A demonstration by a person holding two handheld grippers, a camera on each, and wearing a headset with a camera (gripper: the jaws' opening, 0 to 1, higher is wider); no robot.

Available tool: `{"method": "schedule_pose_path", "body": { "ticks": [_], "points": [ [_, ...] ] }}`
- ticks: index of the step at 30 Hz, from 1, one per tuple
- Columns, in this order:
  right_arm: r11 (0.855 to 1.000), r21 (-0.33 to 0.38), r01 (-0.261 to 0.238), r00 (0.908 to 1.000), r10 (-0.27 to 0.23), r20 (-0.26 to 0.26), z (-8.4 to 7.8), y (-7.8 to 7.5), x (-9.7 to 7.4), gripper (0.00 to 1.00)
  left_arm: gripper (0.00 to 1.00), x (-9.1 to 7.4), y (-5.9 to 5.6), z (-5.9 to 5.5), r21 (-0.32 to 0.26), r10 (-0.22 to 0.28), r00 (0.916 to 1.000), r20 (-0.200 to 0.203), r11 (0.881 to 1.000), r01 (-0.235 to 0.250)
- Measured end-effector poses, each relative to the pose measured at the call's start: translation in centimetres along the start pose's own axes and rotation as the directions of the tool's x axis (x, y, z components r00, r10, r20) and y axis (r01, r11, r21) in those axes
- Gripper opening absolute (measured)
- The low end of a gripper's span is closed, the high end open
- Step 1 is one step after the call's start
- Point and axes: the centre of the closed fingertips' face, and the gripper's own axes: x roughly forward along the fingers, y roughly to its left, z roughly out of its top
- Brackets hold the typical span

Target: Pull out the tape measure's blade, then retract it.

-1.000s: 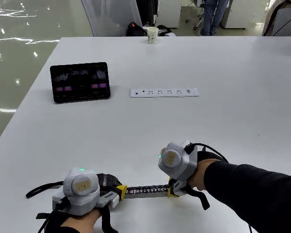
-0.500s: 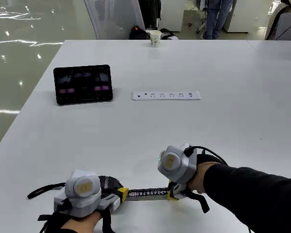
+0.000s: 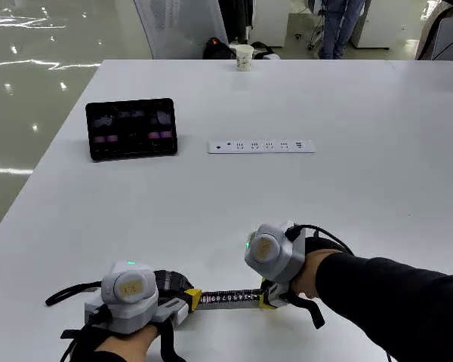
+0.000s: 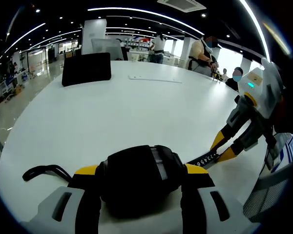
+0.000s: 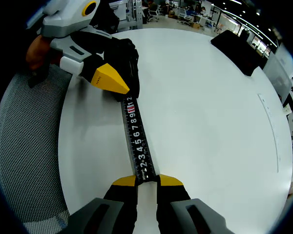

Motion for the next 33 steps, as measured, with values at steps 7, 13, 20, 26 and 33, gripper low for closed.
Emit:
{"method": "schedule_pose_path", "body": {
  "ticks": [7, 13, 20, 26, 33],
  "points": [
    [1.0, 0.003, 0.001, 1.0, -0.001, 0.006, 0.2, 0.0, 0.1, 0.11, 0.61, 0.0, 0.0, 0.0, -0.005, -0.007, 1.0, -0.001, 1.0, 0.007],
    [1.0, 0.006, -0.001, 0.9999, 0.001, 0.011, 0.4, 0.1, 0.1, 0.11, 0.61, -0.2, 0.1, 0.0, -0.017, -0.017, 0.9998, 0.006, 1.0, 0.017],
    [1.0, -0.013, -0.004, 0.9999, 0.004, 0.015, 0.8, 0.3, 0.3, 0.11, 0.61, -0.2, 0.1, -0.1, -0.027, -0.029, 0.9995, 0.01, 0.999, 0.029],
    [1.0, -0.01, -0.006, 0.9998, 0.007, 0.02, 1.0, 0.4, 0.3, 0.11, 0.61, -0.2, 0.1, -0.1, -0.028, -0.032, 0.9995, 0.009, 0.999, 0.032],
    [1.0, -0.008, -0.006, 0.9996, 0.007, 0.027, 1.2, 0.4, 0.4, 0.11, 0.61, -0.2, 0.1, -0.1, -0.029, -0.032, 0.9995, 0.005, 0.999, 0.032]
  ]
}}
